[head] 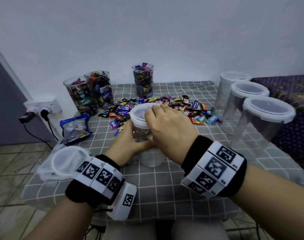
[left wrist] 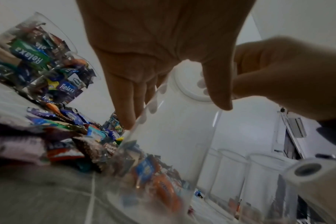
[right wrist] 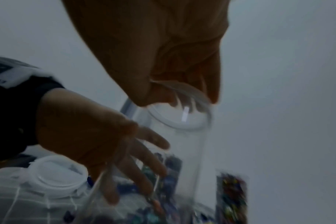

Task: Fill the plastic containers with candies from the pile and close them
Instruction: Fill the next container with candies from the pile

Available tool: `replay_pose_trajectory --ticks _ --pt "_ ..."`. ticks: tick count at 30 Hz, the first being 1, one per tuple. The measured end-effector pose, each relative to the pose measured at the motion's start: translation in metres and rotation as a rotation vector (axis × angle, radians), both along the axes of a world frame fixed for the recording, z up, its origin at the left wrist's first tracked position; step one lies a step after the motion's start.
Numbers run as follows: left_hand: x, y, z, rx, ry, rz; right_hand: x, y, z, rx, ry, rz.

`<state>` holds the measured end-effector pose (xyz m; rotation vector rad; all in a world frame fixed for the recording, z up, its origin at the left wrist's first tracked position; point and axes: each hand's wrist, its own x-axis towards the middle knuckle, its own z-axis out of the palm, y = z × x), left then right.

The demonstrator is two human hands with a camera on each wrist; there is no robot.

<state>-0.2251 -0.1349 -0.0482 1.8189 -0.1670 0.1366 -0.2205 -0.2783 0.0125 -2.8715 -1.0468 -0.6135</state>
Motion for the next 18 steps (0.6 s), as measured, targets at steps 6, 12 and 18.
replay_pose_trajectory --ticks 6,12,18 --pt "0.001 0.000 0.000 -0.021 -0.008 -0.013 -0.002 0.015 0.002 -0.064 0.027 -0.122" --pt "-0.005 -0.001 0.001 -0.066 -0.029 -0.066 -0.011 0.002 0.020 -0.083 0.019 -0.091" --pt "-0.003 0.003 -0.002 -0.042 0.024 -0.065 0.003 -0.016 0.046 0.181 0.083 0.019"
